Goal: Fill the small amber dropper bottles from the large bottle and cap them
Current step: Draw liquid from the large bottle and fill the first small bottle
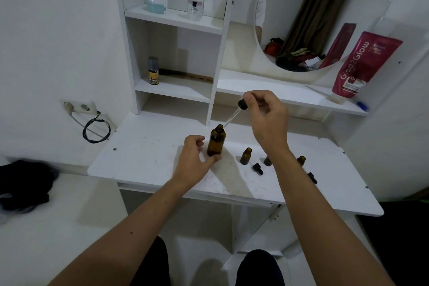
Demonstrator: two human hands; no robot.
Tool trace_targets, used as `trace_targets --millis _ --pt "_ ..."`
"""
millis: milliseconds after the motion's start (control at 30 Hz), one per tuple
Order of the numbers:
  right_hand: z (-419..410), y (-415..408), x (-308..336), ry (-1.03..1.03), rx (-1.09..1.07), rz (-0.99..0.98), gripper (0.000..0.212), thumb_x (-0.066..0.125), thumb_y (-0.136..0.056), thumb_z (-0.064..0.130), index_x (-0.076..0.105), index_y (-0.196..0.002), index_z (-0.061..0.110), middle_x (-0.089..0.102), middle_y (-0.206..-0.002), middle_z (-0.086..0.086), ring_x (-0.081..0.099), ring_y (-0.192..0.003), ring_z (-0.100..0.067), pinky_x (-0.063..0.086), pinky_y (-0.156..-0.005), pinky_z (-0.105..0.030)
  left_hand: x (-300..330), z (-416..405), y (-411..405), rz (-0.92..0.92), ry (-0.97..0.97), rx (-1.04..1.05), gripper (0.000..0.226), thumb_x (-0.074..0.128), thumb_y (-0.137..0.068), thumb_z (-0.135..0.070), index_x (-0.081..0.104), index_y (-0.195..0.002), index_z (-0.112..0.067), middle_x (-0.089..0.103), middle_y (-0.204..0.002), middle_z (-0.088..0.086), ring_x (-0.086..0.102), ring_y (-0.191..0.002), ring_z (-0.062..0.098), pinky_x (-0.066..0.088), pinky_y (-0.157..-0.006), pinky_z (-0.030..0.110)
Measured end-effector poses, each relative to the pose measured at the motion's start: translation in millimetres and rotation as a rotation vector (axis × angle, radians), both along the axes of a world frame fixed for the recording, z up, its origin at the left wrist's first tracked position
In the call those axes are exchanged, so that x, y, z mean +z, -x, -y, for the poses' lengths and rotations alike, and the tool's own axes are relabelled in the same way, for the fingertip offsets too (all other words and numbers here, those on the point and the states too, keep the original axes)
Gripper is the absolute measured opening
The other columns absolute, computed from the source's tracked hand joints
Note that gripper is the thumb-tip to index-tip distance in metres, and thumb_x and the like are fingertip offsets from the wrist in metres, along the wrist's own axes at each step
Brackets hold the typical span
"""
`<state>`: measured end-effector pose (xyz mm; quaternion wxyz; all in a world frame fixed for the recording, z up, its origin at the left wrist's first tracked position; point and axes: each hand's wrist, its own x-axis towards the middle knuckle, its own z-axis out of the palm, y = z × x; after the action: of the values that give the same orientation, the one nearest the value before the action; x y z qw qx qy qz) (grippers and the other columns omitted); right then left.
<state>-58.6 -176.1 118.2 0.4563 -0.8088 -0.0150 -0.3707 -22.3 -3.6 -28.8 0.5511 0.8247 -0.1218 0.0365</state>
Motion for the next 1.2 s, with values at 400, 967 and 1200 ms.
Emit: trace_targets --millis 400,967,1200 --pt "44 42 -38 -0.003 -0.145 -0.057 0.013 0.07 -0.1 0.023 0.076 -0.104 0.013 0.075 -0.096 0.002 0.068 -0.087 -0.002 0.049 -0.079 -0.009 0 44 33 0.082 0.03 -0.209 0.048 0.081 -0.086 -0.038 0.057 -0.126 -0.024 0.064 -0.113 -0.009 0.062 -0.102 0.004 0.056 -0.091 0.023" --pt "52 33 -63 0.094 -0.109 -0.058 0.004 0.073 -0.097 0.019 0.077 -0.096 0.017 0.075 -0.087 0.005 0.071 -0.085 -0.006 0.053 -0.079 -0.013 -4 87 10 0.114 -0.095 -0.201 0.03 0.073 -0.094 -0.027 0.065 -0.122 -0.019 0.071 -0.117 -0.007 0.066 -0.105 0.009 0.054 -0.1 0.028" --pt "50 27 -83 -0.004 -0.109 -0.151 0.008 0.073 -0.097 0.019 0.075 -0.091 0.015 0.076 -0.084 0.007 0.073 -0.084 -0.006 0.053 -0.078 -0.014 -7 85 9 0.15 -0.081 -0.222 0.025 0.072 -0.095 -0.026 0.067 -0.118 -0.02 0.073 -0.111 -0.009 0.066 -0.099 0.004 0.051 -0.09 0.016"
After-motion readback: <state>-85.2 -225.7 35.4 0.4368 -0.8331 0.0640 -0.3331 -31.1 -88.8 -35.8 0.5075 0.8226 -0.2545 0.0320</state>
